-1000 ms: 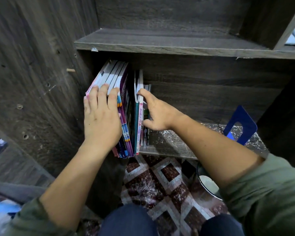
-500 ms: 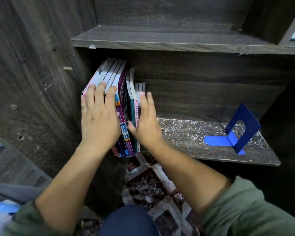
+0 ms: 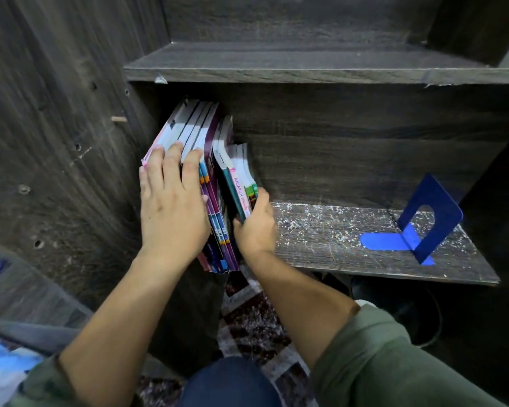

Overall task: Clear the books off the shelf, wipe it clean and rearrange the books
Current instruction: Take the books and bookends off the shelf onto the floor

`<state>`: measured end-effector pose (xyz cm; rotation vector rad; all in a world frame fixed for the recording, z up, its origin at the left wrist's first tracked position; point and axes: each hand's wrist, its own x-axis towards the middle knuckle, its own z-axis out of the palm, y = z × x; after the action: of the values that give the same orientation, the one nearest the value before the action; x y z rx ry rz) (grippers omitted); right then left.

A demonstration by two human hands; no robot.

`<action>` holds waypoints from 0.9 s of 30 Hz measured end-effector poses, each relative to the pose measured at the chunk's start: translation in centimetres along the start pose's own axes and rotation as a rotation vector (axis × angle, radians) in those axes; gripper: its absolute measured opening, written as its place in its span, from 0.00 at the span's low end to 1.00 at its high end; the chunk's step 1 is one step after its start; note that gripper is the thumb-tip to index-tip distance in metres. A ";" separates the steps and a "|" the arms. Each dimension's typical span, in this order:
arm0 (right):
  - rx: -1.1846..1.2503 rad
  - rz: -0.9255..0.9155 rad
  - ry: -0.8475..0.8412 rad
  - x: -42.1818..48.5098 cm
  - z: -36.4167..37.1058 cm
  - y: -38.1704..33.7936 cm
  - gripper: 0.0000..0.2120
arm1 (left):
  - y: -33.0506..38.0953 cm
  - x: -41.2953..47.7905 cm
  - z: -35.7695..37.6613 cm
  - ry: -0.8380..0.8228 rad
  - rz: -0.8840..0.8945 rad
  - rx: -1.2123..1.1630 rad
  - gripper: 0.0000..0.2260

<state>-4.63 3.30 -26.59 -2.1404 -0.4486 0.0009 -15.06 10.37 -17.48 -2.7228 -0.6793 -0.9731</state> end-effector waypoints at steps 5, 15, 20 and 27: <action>-0.042 -0.074 0.059 0.8 -3.3 0.2 0.32 | -0.3 -0.1 -0.3 -0.035 -0.020 0.044 0.32; -0.618 -0.449 0.314 -2.6 -15.9 5.9 0.31 | 8.0 -2.3 -4.0 -0.009 0.294 0.079 0.41; -0.756 -0.508 0.309 -7.8 -22.1 9.1 0.28 | 15.9 -4.4 -3.0 0.012 0.657 0.115 0.18; -0.770 -0.244 0.249 -16.3 -29.4 13.9 0.28 | 25.3 -6.5 -5.2 -0.163 0.969 -0.077 0.19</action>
<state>-10.54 -32.50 -23.41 -2.7612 -0.6262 -0.6650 -10.46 -15.86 -17.82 -2.6606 0.6503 -0.5237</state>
